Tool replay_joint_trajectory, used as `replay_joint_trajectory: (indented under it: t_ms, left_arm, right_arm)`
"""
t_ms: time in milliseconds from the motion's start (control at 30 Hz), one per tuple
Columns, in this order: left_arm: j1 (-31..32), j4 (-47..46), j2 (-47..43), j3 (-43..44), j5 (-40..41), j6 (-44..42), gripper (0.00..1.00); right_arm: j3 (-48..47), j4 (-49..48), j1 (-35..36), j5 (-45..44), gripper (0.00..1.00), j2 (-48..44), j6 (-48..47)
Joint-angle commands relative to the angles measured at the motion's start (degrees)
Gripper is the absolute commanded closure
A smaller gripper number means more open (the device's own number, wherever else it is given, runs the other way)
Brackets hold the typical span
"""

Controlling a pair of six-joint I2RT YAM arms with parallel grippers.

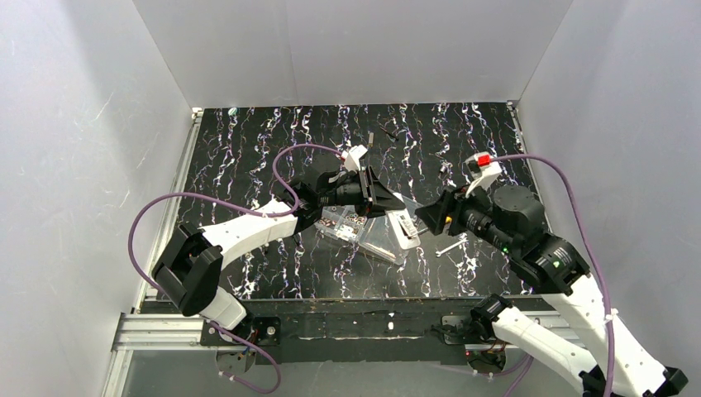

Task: Load the batteries into the remote control

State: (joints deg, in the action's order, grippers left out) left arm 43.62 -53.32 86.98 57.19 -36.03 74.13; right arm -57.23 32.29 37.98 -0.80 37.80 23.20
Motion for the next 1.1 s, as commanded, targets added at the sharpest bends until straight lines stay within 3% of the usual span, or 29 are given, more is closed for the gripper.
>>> replay_joint_trajectory:
  t_ms: [0,200,333,567,1067]
  left_arm:
    - [0.07,-1.70,0.32,3.16,-2.24,-1.00,1.00]
    - [0.12,-1.83,0.78,3.55,-2.38,-0.73,1.00]
    - [0.09,-1.81,0.97,3.72,-2.46,-0.58,1.00]
    - [0.07,-1.94,0.79,3.47,-2.54,-0.61,1.00]
    - [0.08,-3.03,1.09,3.31,-2.53,-0.22,1.00]
  right_arm:
    - [-4.07,6.37,4.62,-6.19,0.28,1.55,2.60]
    - [-8.10,11.19,13.12,-15.94,0.25,5.76,4.53]
    - [-9.61,11.44,16.14,-17.42,0.24,8.24,4.59]
    - [-10.45,12.94,16.78,-13.87,0.24,11.28,1.46]
    - [-6.49,11.84,16.69,-12.13,0.37,12.26,2.04]
